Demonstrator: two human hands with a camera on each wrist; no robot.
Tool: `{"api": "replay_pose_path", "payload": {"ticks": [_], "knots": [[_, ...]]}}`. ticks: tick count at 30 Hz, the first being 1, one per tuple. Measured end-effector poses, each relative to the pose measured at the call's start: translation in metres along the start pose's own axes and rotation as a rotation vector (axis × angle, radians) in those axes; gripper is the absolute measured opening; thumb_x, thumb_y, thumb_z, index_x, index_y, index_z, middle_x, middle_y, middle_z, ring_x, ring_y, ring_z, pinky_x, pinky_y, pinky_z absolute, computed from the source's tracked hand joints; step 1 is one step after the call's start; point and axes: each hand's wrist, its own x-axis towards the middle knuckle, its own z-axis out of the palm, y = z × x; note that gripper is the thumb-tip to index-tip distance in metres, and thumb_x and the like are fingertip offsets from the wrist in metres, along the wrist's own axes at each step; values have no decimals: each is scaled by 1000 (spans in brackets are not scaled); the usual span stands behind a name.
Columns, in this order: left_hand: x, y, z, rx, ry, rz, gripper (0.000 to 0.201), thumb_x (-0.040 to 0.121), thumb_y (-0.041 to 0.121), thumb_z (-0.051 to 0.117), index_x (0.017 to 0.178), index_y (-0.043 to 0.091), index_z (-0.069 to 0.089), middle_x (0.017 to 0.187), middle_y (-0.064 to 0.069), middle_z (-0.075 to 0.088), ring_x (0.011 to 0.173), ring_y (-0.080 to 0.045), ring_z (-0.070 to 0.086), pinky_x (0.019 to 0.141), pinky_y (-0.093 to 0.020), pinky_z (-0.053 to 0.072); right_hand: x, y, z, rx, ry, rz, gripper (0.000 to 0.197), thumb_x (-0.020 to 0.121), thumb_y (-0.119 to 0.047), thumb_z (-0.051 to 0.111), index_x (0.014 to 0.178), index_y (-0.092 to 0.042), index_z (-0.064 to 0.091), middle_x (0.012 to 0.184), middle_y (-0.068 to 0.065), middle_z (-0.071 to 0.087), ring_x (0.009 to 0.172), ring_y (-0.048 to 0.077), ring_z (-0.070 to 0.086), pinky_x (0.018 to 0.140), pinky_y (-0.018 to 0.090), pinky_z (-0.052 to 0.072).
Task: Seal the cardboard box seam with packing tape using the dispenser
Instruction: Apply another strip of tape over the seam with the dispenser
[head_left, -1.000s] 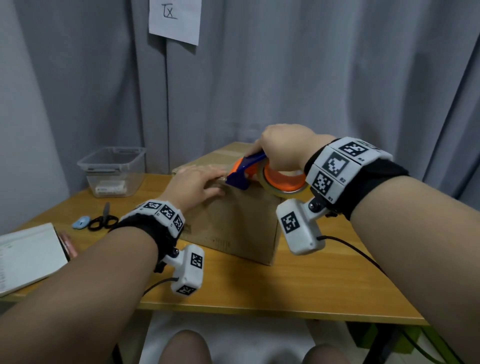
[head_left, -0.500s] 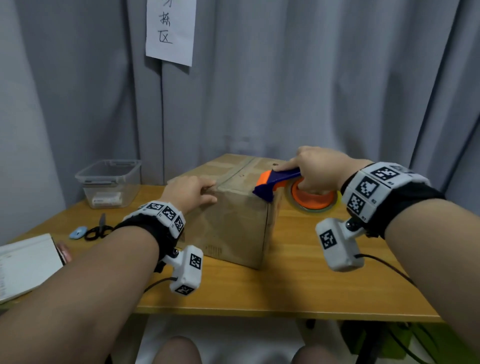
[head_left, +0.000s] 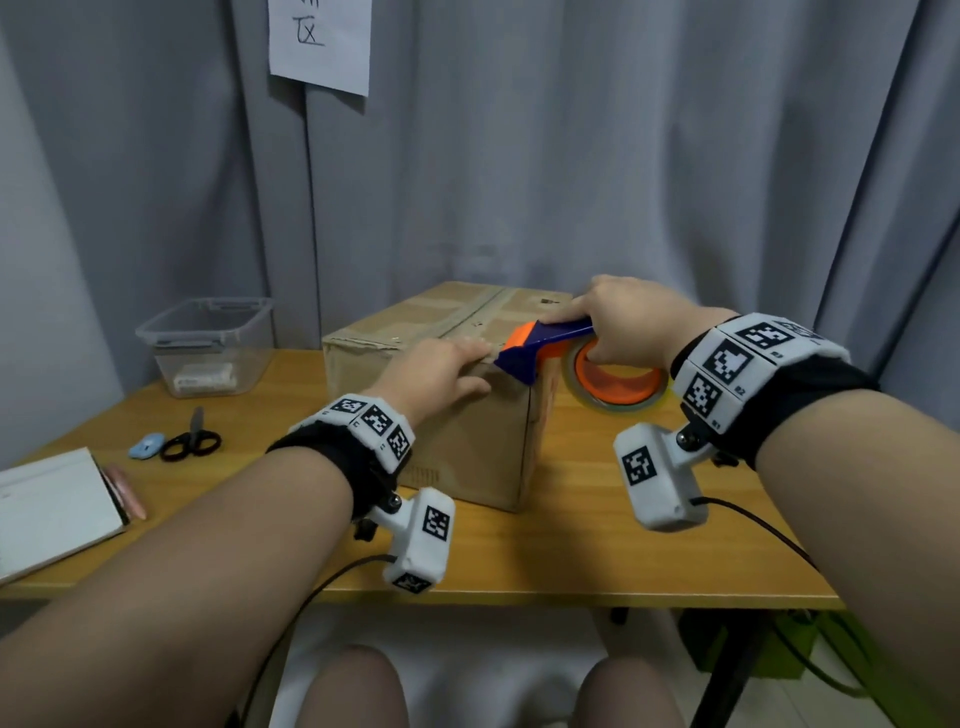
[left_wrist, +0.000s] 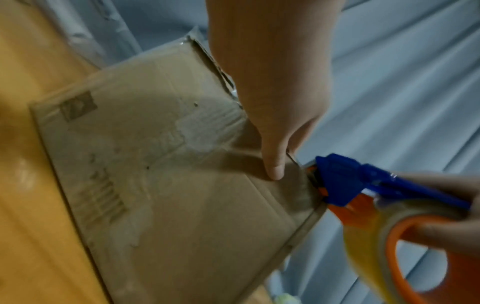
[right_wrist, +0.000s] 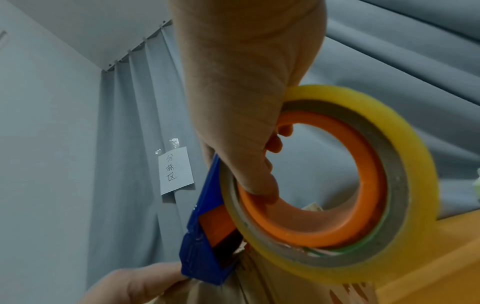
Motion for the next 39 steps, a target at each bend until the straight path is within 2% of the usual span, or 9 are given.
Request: {"api": "replay_pose_path", "payload": {"ticks": [4,6,10,17,20,24,32,35,39], "knots": [[8,-7,4,48,24,-54,47,86,40,61,130,30,53,127,6,61,115,-18,57,92,-38,49,4,4,15,49,61,26,63,81,-18,55,134,-51,43,111,4,51,98,29,55,83,42,48],[14,-8,7,25,44,-86,48,85,41,62,130,30,53,126,5,62,115,-19,56,92,-38,48,8,9,22,94,87,58,63,82,-17,54,134,-51,43,107,3,49,97,29,55,81,38,46],[19,-12,11,-35,71,-105,50,83,43,65,130,31,55,125,6,64,114,-17,58,93,-35,48,12,17,26,185,86,95,61,83,-13,55,133,-48,46,94,-3,39,86,18,45,73,29,35],[18,-10,10,-79,74,-121,44,81,38,68,122,23,61,117,0,68,109,-21,61,90,-39,49,14,12,-10,100,120,42,59,86,-15,50,133,-51,44,94,-4,37,83,20,47,71,33,40],[18,-10,8,-116,58,-161,50,81,39,69,128,26,58,124,2,65,116,-18,57,98,-36,45,3,19,-10,56,95,31,61,83,-14,53,133,-49,47,90,-2,39,82,24,50,69,34,38],[19,-9,6,-108,30,-179,53,82,40,68,131,26,56,131,3,60,122,-17,53,103,-34,42,-23,48,-1,80,85,134,58,83,-17,57,131,-49,49,76,-10,32,78,19,47,67,33,39],[21,0,1,110,-65,-118,50,92,39,55,138,25,45,130,-6,60,117,-27,56,94,-41,48,-33,54,25,146,112,151,58,86,-16,57,133,-48,46,91,-3,40,82,18,47,71,30,38],[21,5,1,234,-77,-16,49,95,35,48,142,26,38,138,-2,53,120,-24,54,92,-40,49,-35,58,36,184,143,156,59,86,-14,57,134,-47,46,102,1,45,85,20,49,72,30,38],[20,9,0,255,-109,43,54,95,36,50,145,32,31,143,0,46,123,-23,50,93,-37,44,-38,61,51,216,159,159,62,86,-14,58,136,-48,42,108,3,47,90,19,48,75,30,37]]}}
